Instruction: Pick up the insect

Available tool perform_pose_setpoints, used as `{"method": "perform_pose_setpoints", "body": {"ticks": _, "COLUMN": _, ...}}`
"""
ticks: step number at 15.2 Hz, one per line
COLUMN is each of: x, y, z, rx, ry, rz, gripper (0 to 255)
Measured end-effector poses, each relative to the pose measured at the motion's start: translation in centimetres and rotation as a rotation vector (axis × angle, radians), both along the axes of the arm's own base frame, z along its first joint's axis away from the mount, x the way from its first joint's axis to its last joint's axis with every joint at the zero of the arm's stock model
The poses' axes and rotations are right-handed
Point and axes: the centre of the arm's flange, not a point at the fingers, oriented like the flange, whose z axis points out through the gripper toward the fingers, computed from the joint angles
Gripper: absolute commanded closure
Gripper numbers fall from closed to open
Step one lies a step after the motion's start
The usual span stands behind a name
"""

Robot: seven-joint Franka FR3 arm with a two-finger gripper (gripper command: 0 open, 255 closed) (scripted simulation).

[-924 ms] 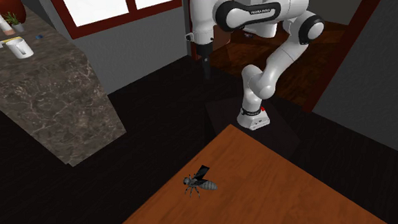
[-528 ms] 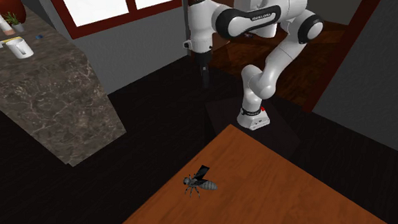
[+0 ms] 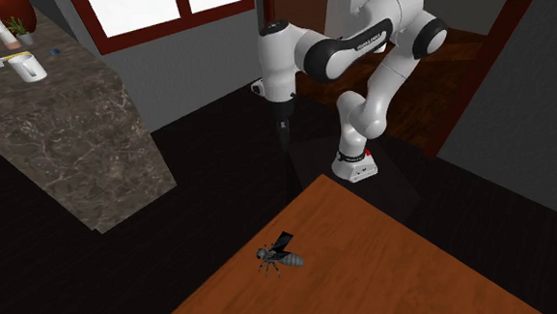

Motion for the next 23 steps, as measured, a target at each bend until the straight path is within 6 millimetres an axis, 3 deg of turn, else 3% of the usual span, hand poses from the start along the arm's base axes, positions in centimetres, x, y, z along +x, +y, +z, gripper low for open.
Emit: {"method": "perform_pose_setpoints", "body": {"ticks": 23, "x": 10.9, "y": 27.8, "z": -9.1, "rx": -0.070, "ry": -0.020, "rz": -0.022, "gripper": 0}}
